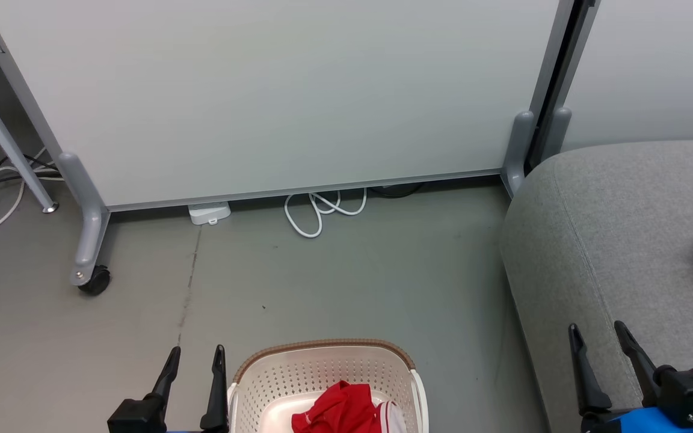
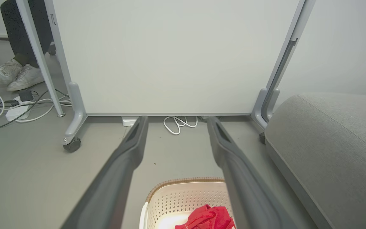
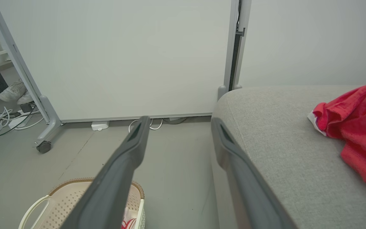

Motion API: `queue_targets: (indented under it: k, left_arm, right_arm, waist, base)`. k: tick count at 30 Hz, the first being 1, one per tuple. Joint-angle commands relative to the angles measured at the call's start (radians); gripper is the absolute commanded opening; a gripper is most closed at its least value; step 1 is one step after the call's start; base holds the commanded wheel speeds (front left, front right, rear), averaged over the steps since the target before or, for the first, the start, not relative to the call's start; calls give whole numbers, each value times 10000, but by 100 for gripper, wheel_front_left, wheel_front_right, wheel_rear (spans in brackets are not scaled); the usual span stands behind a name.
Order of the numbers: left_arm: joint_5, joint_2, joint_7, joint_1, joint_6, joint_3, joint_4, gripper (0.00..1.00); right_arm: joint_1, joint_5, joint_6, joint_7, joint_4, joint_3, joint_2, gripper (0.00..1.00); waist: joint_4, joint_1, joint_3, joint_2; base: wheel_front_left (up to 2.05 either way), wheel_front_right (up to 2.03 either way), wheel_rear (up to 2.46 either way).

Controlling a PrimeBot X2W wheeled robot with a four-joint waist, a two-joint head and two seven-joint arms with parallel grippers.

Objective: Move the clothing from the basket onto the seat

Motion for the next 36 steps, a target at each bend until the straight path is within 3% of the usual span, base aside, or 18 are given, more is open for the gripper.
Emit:
queue_targets:
  k: [1,16,28,36]
  left_arm:
    - [-30,-13,-30,-63,41,-85,2,100]
    - [186,15,-30,-1554,-114,-605,1072,100]
    - [510,604,-32,-3182,-196,-976,2120,100]
    - [680,962,-32,-4000,-217,-1333,2860,100]
  right_arm:
    - [-188,42,5,-19,-66,79,17,100]
    - [-1530,-115,5,-17,-576,1242,13,100]
    - [-3083,460,5,-693,-394,2245,17,100]
    - [-3739,725,5,-1025,-281,2665,17,100]
  waist:
    - [-139,-1,168,-1]
    - [-1498,-1,2852,-1]
    - [-2818,-1,5548,-1]
    - [-3259,-1,6853,-1]
  base:
    - [0,0,0]
    - [0,0,0]
    - [0,0,0]
    - [0,0,0]
